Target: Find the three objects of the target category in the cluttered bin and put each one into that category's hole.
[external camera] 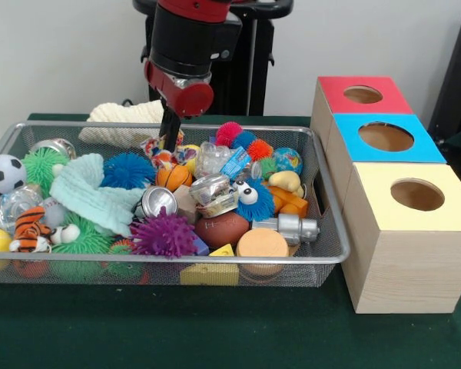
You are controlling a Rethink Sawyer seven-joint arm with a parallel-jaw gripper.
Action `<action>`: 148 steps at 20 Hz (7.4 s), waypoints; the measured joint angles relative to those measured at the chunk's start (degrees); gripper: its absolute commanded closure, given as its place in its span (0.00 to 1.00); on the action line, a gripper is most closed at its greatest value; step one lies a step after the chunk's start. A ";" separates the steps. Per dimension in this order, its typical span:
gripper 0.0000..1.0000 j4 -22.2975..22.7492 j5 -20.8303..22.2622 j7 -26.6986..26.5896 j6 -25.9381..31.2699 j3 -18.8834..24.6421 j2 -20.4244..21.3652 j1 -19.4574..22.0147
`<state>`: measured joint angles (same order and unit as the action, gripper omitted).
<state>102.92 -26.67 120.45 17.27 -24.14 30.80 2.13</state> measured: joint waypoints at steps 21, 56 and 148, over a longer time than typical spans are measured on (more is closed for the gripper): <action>1.00 -0.33 -5.37 9.53 12.99 -5.11 6.85 -6.67; 1.00 -0.84 -10.20 27.41 22.06 -10.32 11.73 -16.95; 1.00 -27.98 -11.83 63.11 37.66 -16.48 -2.93 -22.44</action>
<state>74.94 -38.50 183.57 54.93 -40.62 27.86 -20.31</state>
